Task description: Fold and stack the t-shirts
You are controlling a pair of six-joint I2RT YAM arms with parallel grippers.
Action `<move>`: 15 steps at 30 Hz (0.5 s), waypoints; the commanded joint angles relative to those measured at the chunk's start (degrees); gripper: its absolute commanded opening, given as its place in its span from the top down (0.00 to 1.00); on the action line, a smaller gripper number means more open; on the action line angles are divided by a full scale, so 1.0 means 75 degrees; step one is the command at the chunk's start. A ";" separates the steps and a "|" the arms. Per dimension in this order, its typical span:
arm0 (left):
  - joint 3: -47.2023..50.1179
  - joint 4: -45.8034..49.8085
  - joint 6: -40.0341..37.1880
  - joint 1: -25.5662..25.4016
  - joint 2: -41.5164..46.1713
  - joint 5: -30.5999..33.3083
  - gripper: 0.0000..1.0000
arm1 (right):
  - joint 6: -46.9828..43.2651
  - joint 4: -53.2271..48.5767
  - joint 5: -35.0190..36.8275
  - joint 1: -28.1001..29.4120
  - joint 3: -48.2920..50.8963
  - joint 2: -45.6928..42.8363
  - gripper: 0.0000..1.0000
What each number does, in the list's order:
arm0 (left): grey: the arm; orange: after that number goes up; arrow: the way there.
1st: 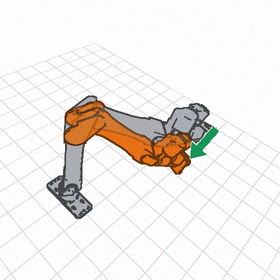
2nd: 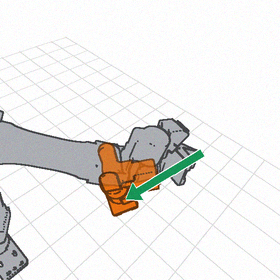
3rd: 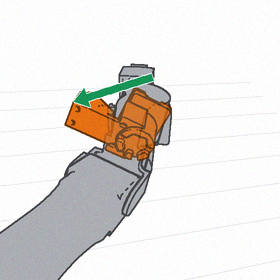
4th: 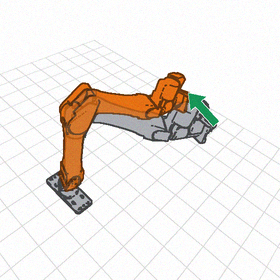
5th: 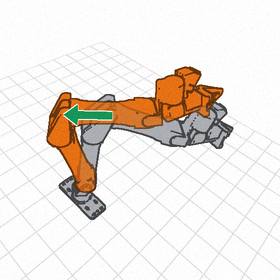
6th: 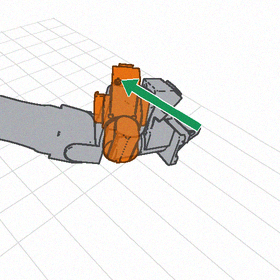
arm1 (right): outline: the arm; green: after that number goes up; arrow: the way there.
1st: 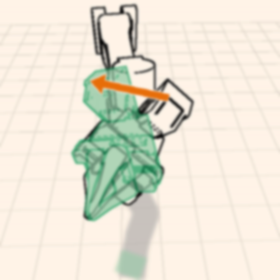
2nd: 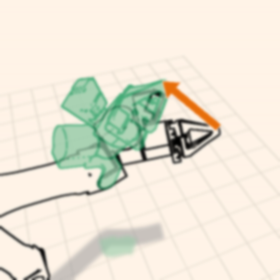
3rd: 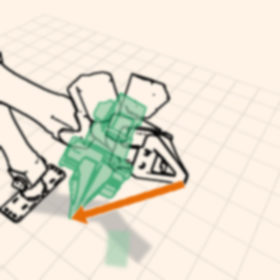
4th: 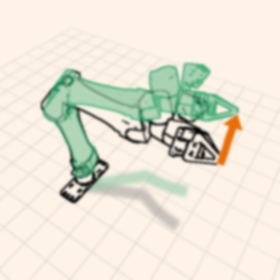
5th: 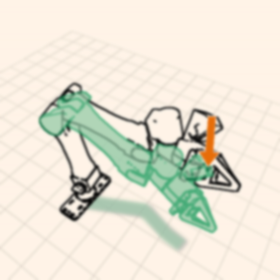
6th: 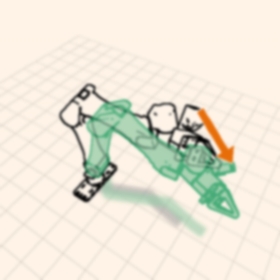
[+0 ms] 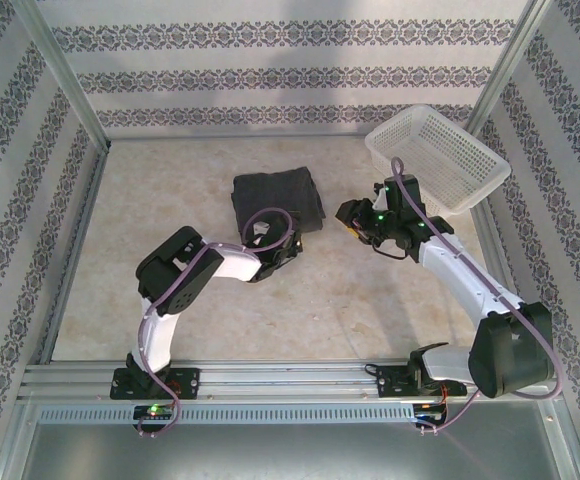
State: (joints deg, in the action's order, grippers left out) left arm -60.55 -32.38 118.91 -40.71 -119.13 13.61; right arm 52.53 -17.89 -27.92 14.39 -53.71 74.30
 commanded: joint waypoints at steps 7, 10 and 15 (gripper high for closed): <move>0.0646 -0.0655 -0.0203 0.1385 -0.0177 -0.0518 1.00 | -0.0101 -0.0145 -0.0080 -0.0102 0.0114 -0.0339 0.56; 0.1350 -0.0987 -0.1266 0.2245 0.0363 -0.1420 1.00 | -0.0148 -0.0151 -0.0106 -0.0091 0.0031 -0.0311 0.56; 0.1920 -0.1033 -0.3281 0.4484 0.0633 -0.4514 1.00 | -0.0245 -0.0123 -0.0241 -0.0080 -0.0155 -0.0115 0.56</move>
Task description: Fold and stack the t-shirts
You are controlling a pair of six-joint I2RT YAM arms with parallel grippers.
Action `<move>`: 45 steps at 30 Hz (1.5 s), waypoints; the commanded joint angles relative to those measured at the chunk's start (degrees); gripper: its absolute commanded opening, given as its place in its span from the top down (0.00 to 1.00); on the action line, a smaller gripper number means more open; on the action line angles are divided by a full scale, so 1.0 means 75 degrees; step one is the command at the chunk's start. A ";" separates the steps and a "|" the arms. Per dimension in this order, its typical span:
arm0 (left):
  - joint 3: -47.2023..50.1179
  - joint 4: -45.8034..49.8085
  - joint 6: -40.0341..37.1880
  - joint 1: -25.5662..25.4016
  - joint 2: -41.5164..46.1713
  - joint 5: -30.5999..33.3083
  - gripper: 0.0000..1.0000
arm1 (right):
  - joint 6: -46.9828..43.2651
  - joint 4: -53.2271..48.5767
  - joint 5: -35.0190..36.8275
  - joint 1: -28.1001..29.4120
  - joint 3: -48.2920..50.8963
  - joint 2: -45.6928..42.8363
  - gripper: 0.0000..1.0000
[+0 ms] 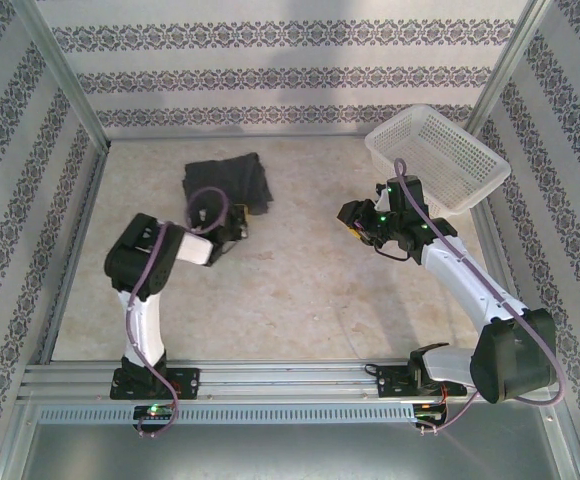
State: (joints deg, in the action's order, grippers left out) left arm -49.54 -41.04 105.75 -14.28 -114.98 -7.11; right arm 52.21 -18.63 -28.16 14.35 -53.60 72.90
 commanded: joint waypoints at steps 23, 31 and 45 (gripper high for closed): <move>-0.4238 0.5012 -0.6580 0.5258 -0.2104 -0.5610 1.00 | -0.0557 0.0641 -0.1108 0.0208 -0.1006 0.1081 0.57; -0.4114 0.3634 -0.5289 0.5057 -0.2177 -0.5389 1.00 | -0.0365 0.1418 -0.1351 0.0337 -0.0978 0.1099 0.56; -0.2543 0.5403 -0.6656 0.4802 0.1474 -0.3735 0.00 | -0.0428 0.1635 -0.0761 0.0189 -0.0845 0.0180 0.02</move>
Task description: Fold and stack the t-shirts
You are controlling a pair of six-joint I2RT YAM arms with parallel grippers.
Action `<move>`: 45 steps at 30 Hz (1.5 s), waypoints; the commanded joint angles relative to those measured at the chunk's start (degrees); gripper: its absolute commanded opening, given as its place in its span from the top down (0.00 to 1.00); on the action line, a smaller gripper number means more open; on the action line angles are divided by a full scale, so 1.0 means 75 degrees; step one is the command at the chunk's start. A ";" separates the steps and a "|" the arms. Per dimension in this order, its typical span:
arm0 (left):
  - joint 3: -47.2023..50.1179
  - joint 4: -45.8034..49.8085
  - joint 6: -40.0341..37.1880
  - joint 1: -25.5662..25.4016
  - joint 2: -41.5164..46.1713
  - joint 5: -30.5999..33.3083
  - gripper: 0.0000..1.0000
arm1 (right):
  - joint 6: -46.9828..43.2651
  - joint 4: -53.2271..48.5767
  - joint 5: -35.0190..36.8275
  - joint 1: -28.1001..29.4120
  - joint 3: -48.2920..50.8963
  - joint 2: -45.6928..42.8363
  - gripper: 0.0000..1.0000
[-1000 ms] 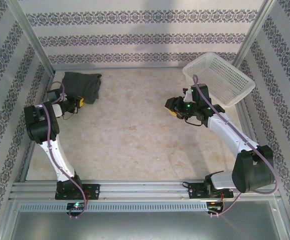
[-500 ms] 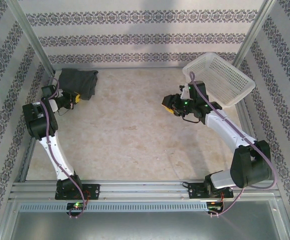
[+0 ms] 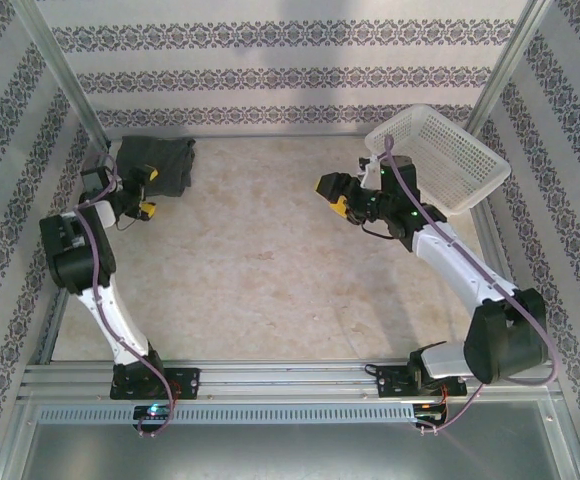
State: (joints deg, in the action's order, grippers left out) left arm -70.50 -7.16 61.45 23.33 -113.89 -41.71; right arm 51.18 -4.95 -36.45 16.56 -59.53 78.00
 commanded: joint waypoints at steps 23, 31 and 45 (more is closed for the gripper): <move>0.6903 -0.1552 -0.6834 -0.3808 0.7632 0.8646 0.00 | -0.6158 0.2876 0.8436 -0.0837 0.4601 -0.2057 0.02; 0.6589 -0.4305 -0.6823 -0.3336 0.4875 0.7503 0.00 | -0.6313 0.5389 0.7025 -0.1334 0.4642 -0.0126 0.02; 0.6824 -0.6712 -0.7741 -0.2947 0.3149 0.6052 0.00 | -0.6257 0.7947 0.5477 -0.2230 0.5359 0.1148 0.02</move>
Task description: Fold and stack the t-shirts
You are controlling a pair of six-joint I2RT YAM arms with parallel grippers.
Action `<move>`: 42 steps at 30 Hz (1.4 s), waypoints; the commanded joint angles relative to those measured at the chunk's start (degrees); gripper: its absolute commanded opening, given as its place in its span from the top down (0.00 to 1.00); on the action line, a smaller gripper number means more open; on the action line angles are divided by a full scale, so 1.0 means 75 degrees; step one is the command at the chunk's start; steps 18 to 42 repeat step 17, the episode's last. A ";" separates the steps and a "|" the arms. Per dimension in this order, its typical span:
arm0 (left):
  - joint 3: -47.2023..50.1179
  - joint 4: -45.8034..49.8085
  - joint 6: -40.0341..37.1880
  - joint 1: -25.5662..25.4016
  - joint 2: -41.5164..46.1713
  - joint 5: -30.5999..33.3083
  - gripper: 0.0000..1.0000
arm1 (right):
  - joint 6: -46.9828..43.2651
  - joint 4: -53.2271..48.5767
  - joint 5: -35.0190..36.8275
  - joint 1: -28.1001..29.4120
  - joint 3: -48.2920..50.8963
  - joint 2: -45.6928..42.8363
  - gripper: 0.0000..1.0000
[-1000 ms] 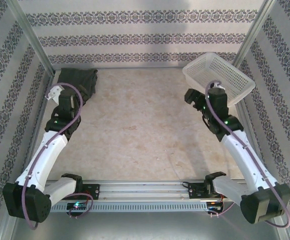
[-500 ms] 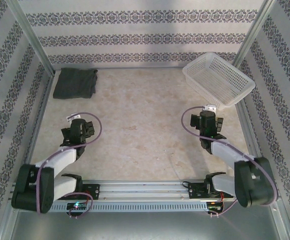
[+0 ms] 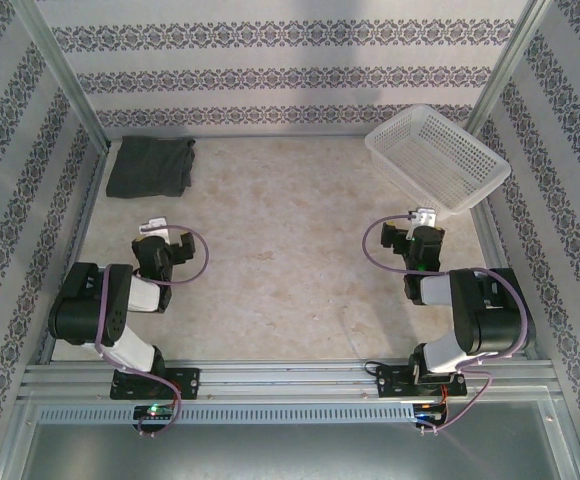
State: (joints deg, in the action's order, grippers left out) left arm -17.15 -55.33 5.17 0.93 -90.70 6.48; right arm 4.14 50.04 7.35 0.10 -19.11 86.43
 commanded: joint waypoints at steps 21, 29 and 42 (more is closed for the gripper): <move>-0.0481 -0.0058 -0.0323 -0.0001 0.0024 -0.0352 0.00 | -0.0259 0.0384 -0.0007 0.0245 -0.0283 0.0009 0.02; -0.0481 -0.0058 -0.0323 -0.0001 0.0024 -0.0352 0.00 | -0.0259 0.0384 -0.0007 0.0245 -0.0283 0.0009 0.02; -0.0481 -0.0058 -0.0323 -0.0001 0.0024 -0.0352 0.00 | -0.0259 0.0384 -0.0007 0.0245 -0.0283 0.0009 0.02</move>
